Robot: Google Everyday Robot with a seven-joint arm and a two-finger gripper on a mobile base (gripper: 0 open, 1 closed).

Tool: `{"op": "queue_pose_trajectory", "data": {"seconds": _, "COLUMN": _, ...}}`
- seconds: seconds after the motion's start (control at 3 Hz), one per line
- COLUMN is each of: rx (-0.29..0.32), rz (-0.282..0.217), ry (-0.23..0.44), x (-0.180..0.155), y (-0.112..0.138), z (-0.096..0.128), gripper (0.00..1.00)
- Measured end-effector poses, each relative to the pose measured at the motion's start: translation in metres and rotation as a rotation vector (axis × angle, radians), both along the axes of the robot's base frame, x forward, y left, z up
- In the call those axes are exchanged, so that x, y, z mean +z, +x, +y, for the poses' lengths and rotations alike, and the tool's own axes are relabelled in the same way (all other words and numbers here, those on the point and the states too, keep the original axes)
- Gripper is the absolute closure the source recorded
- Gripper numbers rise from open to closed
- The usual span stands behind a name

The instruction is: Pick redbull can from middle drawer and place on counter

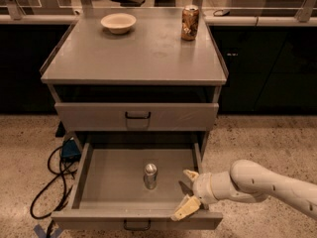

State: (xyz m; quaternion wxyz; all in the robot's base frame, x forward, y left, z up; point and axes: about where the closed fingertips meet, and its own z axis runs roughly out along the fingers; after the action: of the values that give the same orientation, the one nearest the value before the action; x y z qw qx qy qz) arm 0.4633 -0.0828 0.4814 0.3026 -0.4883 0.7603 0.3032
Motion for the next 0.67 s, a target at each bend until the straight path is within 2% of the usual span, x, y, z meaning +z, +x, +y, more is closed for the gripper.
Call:
{"op": "queue_pose_trajectory", "data": {"seconds": 0.33, "rx": 0.034, "rz": 0.070, "ry": 0.065, "x": -0.049, "y": -0.006, "z": 0.035, "gripper": 0.00}}
{"op": "queue_pose_trajectory", "data": {"seconds": 0.67, "rx": 0.034, "rz": 0.091, "ry": 0.078, "x": -0.059, "y": -0.012, "z": 0.039, "gripper": 0.00}}
